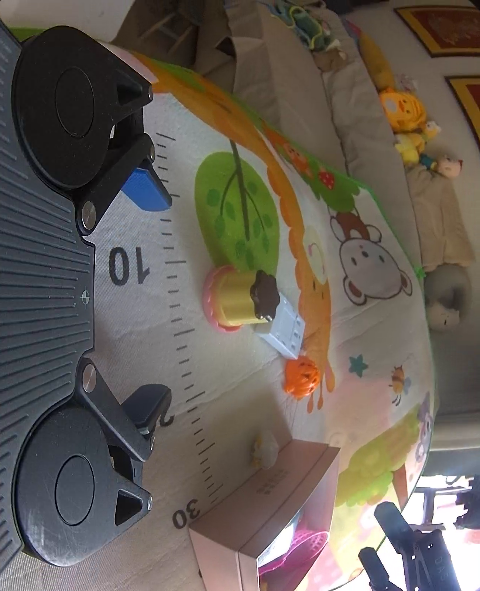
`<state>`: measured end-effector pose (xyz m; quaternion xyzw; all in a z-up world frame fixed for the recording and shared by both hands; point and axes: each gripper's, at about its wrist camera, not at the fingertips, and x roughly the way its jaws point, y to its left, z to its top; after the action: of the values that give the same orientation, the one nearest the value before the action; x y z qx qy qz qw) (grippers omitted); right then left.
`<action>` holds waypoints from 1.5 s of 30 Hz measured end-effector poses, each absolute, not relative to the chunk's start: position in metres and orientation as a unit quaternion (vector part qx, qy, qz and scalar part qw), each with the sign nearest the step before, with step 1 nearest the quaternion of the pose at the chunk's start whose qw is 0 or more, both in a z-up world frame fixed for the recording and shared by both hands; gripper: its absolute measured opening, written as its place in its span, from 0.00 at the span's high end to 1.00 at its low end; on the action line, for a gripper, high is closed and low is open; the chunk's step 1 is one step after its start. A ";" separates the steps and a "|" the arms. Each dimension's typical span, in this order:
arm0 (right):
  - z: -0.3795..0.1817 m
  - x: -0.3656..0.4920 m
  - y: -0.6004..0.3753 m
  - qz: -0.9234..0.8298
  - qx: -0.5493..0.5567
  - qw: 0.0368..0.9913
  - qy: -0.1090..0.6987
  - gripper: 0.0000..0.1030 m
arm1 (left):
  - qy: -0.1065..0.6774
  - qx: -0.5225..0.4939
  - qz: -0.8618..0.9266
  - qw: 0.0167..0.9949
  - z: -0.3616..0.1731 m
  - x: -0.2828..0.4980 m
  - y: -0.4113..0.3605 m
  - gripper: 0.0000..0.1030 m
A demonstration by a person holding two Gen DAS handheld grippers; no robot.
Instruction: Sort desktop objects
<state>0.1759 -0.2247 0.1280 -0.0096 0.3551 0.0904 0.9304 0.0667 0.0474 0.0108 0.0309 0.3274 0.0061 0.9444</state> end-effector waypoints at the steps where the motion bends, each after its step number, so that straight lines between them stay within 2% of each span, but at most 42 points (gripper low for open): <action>1: 0.124 0.180 -0.208 0.104 -0.014 0.925 0.365 0.16 | 0.328 0.026 0.009 0.944 0.009 0.068 0.051 0.01; 2: 0.118 0.185 -0.188 0.121 -0.027 0.918 0.376 0.27 | 0.330 0.021 0.011 0.944 0.008 0.068 0.054 0.01; 4: 0.104 0.196 -0.152 0.141 -0.064 0.905 0.397 0.41 | 0.332 0.002 0.007 0.943 0.007 0.068 0.061 0.01; 10: 0.047 0.218 -0.083 0.118 -0.229 0.860 0.441 0.49 | 0.326 -0.013 -0.004 0.945 0.005 0.067 0.065 0.01; 14: 0.025 0.228 -0.085 0.084 -0.269 0.839 0.464 0.57 | 0.332 -0.026 -0.010 0.943 0.004 0.069 0.068 0.01; 18: 0.045 0.232 -0.095 0.115 -0.194 0.862 0.454 0.55 | 0.340 -0.033 -0.009 0.940 0.002 0.071 0.069 0.01; 19: 0.053 0.236 -0.096 0.120 -0.163 0.872 0.446 0.45 | 0.338 -0.032 -0.010 0.940 0.002 0.071 0.069 0.01; 20: 0.059 0.242 -0.096 0.124 -0.128 0.881 0.439 0.24 | 0.337 -0.032 -0.010 0.941 0.002 0.070 0.069 0.01; 22: 0.063 0.259 -0.091 0.122 -0.069 0.892 0.429 0.09 | 0.337 -0.032 -0.009 0.941 0.002 0.070 0.069 0.00; 31: 0.016 0.346 -0.075 0.069 0.035 0.880 0.469 0.10 | 0.342 -0.039 -0.010 0.939 0.001 0.070 0.071 0.00; 35: 0.011 0.342 -0.064 0.091 -0.020 0.873 0.479 0.40 | 0.341 -0.042 -0.012 0.939 0.002 0.069 0.072 0.00; 37: 0.014 0.329 -0.065 0.107 -0.041 0.868 0.484 0.46 | 0.341 -0.038 -0.013 0.939 0.002 0.069 0.070 0.00; 45: 0.025 0.233 -0.089 0.181 -0.060 0.821 0.538 0.47 | 0.348 -0.018 -0.046 0.936 0.004 0.057 0.061 0.00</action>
<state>0.2328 -0.0890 0.0248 -0.0597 0.5382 0.1811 0.8210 0.0573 0.0605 0.0038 -0.0185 0.3483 -0.0458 0.9361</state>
